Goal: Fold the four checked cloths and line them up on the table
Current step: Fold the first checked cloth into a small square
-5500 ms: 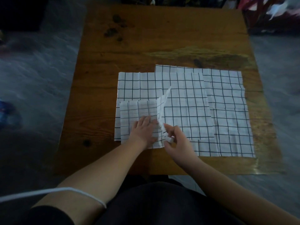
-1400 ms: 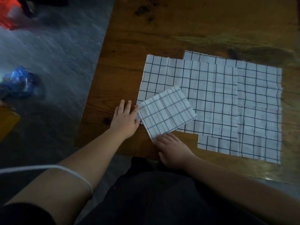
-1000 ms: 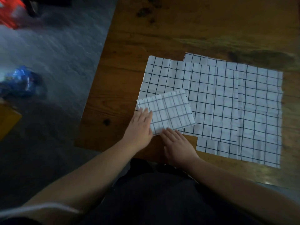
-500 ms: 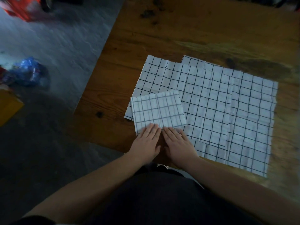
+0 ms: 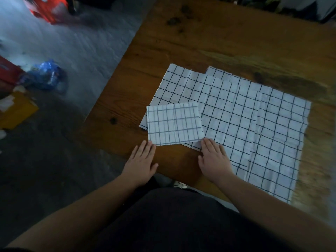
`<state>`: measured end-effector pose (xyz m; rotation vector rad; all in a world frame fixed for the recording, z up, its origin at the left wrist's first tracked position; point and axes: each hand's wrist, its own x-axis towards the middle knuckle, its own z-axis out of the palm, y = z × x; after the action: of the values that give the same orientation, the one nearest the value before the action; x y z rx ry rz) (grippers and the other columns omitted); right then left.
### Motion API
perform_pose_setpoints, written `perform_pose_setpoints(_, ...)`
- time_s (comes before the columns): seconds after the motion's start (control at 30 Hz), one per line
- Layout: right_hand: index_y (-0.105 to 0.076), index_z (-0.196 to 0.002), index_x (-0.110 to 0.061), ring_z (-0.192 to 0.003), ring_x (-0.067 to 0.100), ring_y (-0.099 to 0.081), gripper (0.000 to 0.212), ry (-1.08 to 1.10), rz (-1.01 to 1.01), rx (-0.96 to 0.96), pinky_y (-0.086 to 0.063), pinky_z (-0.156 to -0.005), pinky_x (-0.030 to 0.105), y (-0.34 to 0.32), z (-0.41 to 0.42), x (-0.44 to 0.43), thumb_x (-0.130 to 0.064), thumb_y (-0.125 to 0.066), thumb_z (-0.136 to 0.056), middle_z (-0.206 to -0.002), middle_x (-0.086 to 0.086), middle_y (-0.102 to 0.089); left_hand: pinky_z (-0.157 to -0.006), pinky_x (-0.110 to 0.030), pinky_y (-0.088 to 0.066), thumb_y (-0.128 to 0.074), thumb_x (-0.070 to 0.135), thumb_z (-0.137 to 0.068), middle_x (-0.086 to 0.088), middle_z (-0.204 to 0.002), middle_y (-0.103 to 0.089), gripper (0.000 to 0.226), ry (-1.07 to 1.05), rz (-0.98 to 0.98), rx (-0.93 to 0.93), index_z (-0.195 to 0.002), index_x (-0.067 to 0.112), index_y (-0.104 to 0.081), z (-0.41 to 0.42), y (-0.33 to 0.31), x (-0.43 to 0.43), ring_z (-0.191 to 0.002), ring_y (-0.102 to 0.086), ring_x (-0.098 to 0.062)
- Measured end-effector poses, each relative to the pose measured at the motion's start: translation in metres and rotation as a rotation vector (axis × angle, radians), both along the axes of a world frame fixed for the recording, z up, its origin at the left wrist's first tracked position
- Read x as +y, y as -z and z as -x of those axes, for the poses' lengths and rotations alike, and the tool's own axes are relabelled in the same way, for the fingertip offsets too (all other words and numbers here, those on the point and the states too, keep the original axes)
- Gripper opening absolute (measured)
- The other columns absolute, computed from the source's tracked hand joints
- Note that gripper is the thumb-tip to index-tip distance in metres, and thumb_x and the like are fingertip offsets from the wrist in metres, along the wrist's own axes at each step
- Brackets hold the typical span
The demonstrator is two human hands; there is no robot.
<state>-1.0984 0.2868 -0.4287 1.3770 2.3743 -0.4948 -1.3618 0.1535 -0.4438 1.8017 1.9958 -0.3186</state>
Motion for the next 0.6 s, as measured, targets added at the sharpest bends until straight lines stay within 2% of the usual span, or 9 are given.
perform_pose_setpoints(0.1,0.005,-0.161,-0.016,-0.156,0.018,0.01,0.068,-0.01,0.012,0.046,0.007,-0.125,0.04,-0.004,0.011,-0.005,-0.044,-0.023,-0.106,-0.17,0.002,0.004,-0.123,-0.04,0.009,0.0,0.061,-0.093,-0.007,-0.17,0.008,0.083,-0.018,-0.01,-0.007,-0.162,0.015,0.004,-0.01,-0.007,0.005,-0.155,0.015,-0.021)
perform_pose_setpoints(0.2,0.002,-0.162,-0.015,-0.156,0.018,0.01,0.068,-0.091,0.007,0.092,0.007,-0.126,0.042,-0.008,0.029,-0.012,-0.043,-0.025,-0.106,-0.171,0.001,0.004,-0.123,-0.038,0.008,-0.021,0.054,-0.104,-0.007,-0.171,0.001,0.073,0.024,-0.065,-0.03,-0.162,0.014,-0.002,-0.028,-0.013,0.019,-0.156,0.01,-0.021)
perform_pose_setpoints(0.27,0.001,-0.162,-0.016,-0.156,0.018,0.008,0.068,-0.154,0.015,0.097,0.007,-0.126,0.043,-0.007,0.04,-0.016,-0.042,-0.027,-0.106,-0.171,0.001,0.004,-0.124,-0.039,0.008,-0.027,0.05,-0.106,-0.007,-0.171,-0.001,0.071,0.048,-0.076,-0.031,-0.162,0.013,-0.004,-0.04,-0.016,0.029,-0.156,0.007,-0.021)
perform_pose_setpoints(0.43,-0.004,-0.163,-0.02,-0.156,0.014,0.008,0.063,-0.259,0.049,0.101,0.01,-0.125,0.042,0.001,0.052,-0.018,-0.041,-0.025,-0.107,-0.171,-0.002,0.003,-0.125,-0.039,0.007,-0.03,0.046,-0.106,-0.007,-0.171,-0.001,0.071,0.05,-0.024,-0.033,-0.162,0.013,-0.003,-0.051,-0.011,0.041,-0.156,0.006,-0.022)
perform_pose_setpoints(0.6,-0.004,-0.163,-0.018,-0.156,0.013,0.004,0.066,-0.175,0.021,0.105,0.003,-0.127,0.042,0.008,0.037,-0.013,-0.042,-0.027,-0.105,-0.171,-0.002,-0.001,-0.127,-0.038,-0.002,-0.032,0.045,-0.106,-0.004,-0.171,-0.002,0.069,0.06,-0.042,-0.052,-0.163,0.016,-0.004,-0.033,-0.009,0.032,-0.156,0.004,-0.019)
